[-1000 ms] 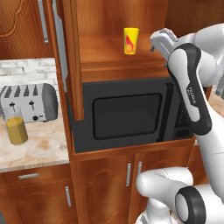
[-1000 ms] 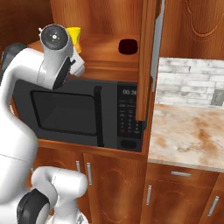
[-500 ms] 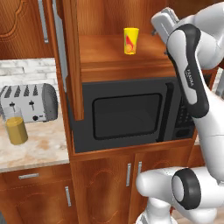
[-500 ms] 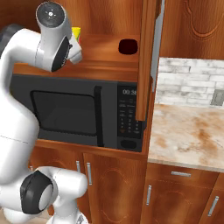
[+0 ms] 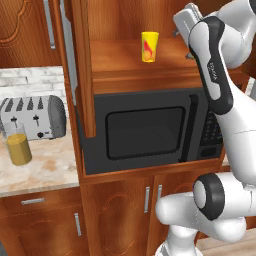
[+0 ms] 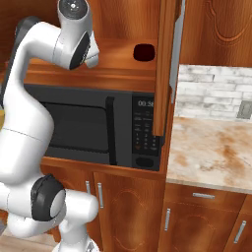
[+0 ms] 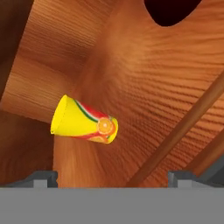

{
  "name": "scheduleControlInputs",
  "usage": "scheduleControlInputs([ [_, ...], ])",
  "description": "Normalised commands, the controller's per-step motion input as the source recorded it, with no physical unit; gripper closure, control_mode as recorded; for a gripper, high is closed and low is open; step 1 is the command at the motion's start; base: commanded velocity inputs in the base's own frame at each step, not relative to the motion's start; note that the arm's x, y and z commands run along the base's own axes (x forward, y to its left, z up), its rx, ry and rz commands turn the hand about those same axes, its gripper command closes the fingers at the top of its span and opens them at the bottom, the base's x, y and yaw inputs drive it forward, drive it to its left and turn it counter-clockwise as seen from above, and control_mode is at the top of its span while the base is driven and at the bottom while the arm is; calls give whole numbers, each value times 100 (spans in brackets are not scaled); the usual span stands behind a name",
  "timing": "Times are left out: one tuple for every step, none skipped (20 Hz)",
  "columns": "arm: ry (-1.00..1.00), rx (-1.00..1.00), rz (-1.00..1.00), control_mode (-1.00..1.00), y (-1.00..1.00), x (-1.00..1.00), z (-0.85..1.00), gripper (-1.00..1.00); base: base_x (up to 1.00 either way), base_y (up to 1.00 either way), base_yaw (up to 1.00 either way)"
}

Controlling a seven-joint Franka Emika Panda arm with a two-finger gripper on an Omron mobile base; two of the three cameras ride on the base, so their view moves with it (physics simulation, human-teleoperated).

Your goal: There is a tray on the dining counter. Grab the cup, mug, and pitcher and place them on the tray. The pitcher may be placed next to the tray if it cannot fit the tray.

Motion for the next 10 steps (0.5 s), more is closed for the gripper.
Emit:
scheduleControlInputs([
  [10, 10, -2, -100, -6, 39, 0, -100, 0, 0, 0],
  [12, 12, -1, -100, -5, 32, 0, -100, 0, 0, 0],
  [14, 12, -2, -100, -1, 25, 0, -100, 0, 0, 0],
  [13, 11, -3, -100, 0, 24, 0, -100, 0, 0, 0],
  [12, 11, -4, -100, 0, 22, 0, -100, 0, 0, 0],
  [11, 12, -7, -100, 0, 16, 0, -100, 0, 0, 0],
  [10, 11, -8, -100, 0, 15, 0, -100, 0, 0, 0],
  [7, 10, -8, -100, 0, 16, 0, -100, 0, 0, 0],
  [1, 7, -6, -100, 0, 22, 0, -100, 0, 0, 0],
  [0, 5, -2, -100, 0, 24, 0, -100, 0, 0, 0],
])
